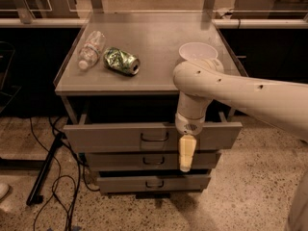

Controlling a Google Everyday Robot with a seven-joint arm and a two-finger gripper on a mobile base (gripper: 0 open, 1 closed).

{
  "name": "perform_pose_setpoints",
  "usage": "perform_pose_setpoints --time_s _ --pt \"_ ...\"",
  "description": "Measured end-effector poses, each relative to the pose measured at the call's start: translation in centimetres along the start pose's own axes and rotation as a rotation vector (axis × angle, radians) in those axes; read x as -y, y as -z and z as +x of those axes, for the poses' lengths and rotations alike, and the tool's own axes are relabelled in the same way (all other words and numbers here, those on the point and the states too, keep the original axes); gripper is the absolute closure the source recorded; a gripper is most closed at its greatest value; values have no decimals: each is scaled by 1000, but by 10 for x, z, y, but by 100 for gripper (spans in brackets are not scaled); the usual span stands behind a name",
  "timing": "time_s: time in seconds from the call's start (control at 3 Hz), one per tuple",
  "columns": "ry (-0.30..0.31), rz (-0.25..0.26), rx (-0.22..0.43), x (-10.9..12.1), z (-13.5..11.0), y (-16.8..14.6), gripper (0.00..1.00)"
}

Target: Open top drawer

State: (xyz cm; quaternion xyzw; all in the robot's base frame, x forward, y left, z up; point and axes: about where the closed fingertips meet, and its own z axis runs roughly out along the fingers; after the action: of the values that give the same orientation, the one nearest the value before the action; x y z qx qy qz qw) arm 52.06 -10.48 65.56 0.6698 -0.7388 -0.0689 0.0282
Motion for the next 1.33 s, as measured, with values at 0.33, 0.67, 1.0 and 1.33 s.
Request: perform_pose_setpoints --time_s 0.33,0.67,1.0,1.33 --pt "-8 -10 5 -8 7 -2 0" --pt "-22 -29 24 -26 22 -5 0" --pt "-32 -41 40 -44 35 -6 0" --pt "-44 -52 54 -61 49 -7 0"
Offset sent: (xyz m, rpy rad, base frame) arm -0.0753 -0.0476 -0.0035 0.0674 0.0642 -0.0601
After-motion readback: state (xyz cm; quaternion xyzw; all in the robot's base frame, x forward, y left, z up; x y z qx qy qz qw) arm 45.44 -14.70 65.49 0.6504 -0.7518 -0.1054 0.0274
